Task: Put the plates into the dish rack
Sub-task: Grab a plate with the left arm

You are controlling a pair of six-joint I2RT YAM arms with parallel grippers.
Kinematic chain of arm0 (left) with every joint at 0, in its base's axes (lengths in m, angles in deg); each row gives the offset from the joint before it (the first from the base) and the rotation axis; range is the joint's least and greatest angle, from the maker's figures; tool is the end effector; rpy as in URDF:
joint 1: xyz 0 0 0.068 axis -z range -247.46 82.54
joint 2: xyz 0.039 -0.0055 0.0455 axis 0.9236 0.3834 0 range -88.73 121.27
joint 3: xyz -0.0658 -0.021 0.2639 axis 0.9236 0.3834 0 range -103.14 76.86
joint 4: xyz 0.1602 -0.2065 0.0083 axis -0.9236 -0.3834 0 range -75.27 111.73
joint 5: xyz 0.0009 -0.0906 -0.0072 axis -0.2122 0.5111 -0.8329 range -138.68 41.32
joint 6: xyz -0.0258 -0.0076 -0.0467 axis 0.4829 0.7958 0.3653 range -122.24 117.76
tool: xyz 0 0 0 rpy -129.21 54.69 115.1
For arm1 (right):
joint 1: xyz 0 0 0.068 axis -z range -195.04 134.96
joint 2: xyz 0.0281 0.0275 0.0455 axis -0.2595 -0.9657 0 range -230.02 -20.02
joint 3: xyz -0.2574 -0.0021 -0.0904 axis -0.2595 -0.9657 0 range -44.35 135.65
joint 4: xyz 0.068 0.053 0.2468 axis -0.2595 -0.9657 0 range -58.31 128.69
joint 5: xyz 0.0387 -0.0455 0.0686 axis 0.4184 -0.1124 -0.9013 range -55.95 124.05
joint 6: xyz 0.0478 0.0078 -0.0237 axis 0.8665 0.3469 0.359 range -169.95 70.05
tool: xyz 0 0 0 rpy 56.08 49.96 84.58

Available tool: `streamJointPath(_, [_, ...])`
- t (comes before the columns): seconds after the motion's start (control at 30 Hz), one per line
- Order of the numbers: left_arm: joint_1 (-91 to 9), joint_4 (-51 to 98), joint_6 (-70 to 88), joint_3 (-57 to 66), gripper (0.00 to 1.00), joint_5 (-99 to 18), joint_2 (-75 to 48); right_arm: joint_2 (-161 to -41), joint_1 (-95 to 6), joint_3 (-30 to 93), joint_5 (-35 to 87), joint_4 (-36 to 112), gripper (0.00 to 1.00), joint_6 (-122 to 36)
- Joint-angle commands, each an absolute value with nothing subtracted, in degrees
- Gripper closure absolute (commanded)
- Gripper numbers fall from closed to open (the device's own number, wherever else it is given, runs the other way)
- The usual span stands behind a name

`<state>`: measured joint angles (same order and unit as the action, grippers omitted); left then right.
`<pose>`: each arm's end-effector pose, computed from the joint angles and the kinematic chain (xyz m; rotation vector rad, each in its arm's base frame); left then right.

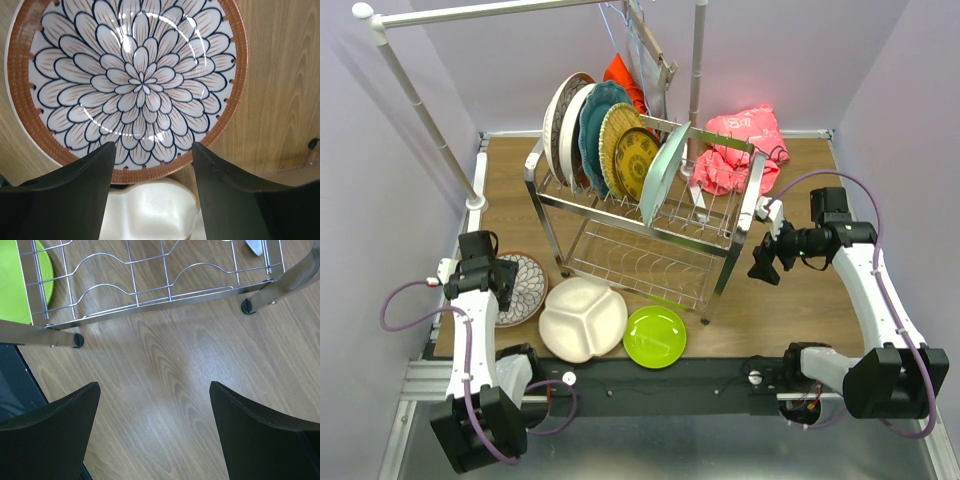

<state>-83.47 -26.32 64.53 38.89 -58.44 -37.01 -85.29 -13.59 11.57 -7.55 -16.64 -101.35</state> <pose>0.1525 0.0500 0.2247 -1.7778 1.9321 -0.0802 0.2046 0.0184 0.2816 -1.1873 2.0690 0.5710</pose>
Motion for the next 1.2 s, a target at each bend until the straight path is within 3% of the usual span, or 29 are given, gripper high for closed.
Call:
streamJointPath(0.0, [-83.80,-30.04,68.60,38.63,0.29,-53.17,-39.43,-86.11,-13.81,11.82,-7.17,-16.60,0.00,-103.91])
streamJointPath(0.33, [-83.80,-26.61,71.15,41.70,0.30,-48.95,-32.93,-88.48,-13.81,12.25,-8.75,-15.63,0.00,-104.09])
streamJointPath(0.53, [-83.80,-25.56,67.82,36.80,0.31,-57.46,-32.13,-88.48,-13.81,11.99,-8.66,-15.71,0.00,-103.65])
streamJointPath(0.67, [-84.50,-22.93,57.82,31.88,0.27,-63.27,-27.31,-88.66,-13.81,12.08,-9.10,-15.63,0.00,-103.39])
streamJointPath(0.97, [-89.25,-10.44,24.16,23.26,0.18,-55.36,-21.06,-89.54,-13.81,13.13,-9.02,-15.36,0.00,-102.77])
streamJointPath(1.17, [-91.36,-13.42,24.55,19.39,0.17,-55.01,-13.94,-89.36,-13.81,13.75,-9.37,-15.45,0.00,-101.89])
